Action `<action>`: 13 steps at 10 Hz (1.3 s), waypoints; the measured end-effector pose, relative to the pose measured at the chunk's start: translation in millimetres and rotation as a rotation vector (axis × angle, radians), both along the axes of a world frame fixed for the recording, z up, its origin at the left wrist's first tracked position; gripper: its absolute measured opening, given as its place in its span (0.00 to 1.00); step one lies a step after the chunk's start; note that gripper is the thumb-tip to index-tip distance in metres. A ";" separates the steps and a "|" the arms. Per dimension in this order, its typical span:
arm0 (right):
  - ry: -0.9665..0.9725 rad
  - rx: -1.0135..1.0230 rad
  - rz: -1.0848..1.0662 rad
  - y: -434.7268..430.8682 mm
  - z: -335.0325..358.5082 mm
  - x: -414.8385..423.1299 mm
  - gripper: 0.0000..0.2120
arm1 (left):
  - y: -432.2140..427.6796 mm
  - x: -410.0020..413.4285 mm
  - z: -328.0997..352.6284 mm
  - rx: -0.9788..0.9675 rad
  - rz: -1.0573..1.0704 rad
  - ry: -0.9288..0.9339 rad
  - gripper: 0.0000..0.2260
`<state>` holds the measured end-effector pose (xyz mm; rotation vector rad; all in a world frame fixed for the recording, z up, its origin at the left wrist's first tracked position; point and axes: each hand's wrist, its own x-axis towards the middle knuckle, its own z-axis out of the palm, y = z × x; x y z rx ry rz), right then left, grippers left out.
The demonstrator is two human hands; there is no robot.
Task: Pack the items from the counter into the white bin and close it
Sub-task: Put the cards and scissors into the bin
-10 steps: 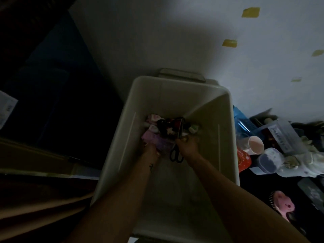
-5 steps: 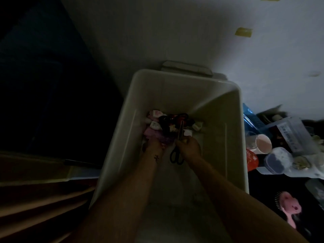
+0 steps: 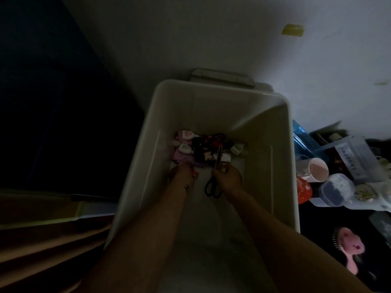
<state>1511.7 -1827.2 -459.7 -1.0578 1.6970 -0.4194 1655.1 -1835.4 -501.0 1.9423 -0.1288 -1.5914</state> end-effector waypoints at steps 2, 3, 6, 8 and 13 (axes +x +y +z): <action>-0.030 0.068 -0.066 10.5 -3.4 -0.3 0.14 | 17.5 3.6 4.1 0.048 0.171 0.066 0.18; -0.023 0.080 -0.077 13.5 -3.4 -1.9 0.12 | 16.9 2.2 8.0 0.009 0.142 0.033 0.09; -0.038 0.058 -0.109 14.0 0.8 -1.8 0.17 | -15.0 3.3 51.4 -0.387 0.353 0.319 0.15; -0.059 0.061 -0.130 14.3 3.5 2.8 0.11 | -48.2 6.2 68.7 -0.335 0.186 0.270 0.18; -0.177 0.076 -0.185 9.1 -1.9 4.3 0.09 | -58.1 -2.6 44.4 -0.361 0.203 -0.354 0.13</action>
